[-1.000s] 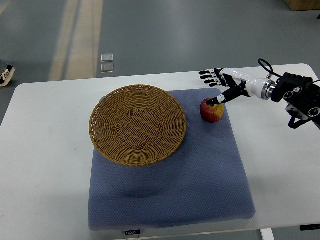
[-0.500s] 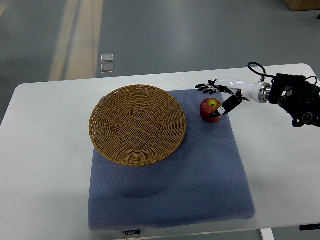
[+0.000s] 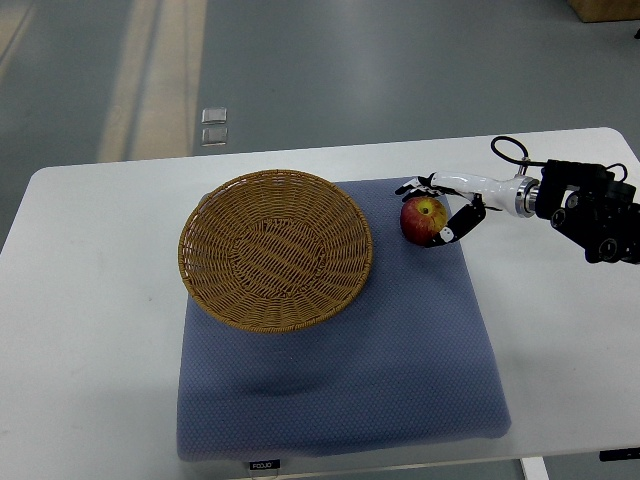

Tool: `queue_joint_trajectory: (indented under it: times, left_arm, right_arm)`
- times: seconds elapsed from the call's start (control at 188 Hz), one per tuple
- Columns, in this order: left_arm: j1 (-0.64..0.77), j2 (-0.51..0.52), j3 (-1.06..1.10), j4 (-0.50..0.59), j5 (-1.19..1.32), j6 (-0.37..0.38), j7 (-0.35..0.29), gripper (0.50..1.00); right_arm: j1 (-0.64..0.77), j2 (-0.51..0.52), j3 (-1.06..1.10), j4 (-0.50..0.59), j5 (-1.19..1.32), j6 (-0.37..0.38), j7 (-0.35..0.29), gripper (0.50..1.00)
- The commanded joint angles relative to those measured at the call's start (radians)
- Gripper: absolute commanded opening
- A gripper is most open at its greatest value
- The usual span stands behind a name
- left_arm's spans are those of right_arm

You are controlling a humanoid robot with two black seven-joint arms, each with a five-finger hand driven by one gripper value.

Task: Place red apple in basket with right hand
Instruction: 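Close the right hand fingers around the red apple, then lift the apple with the right hand and carry it over the basket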

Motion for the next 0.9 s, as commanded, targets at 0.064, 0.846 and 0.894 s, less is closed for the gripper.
queue_joint_trajectory:
  times: [0.064, 0.846, 0.894]
  left_arm:
    - [0.0, 0.0, 0.0, 0.0, 0.0, 0.0, 0.0, 1.0]
    - [0.0, 0.0, 0.0, -0.002, 0.0, 0.001, 0.0, 1.0]
    - [0.0, 0.0, 0.0, -0.002, 0.0, 0.0, 0.0, 1.0]
  right_arm:
    - [-0.001, 0.005, 0.0, -0.003, 0.0, -0.013, -0.002, 0.686]
    - [0.229, 0.117, 0.004, 0.004, 0.02, -0.032, -0.003, 0.605]
    - [0.24, 0.14, 0.003, 0.004, 0.017, -0.027, -0.003, 0.607]
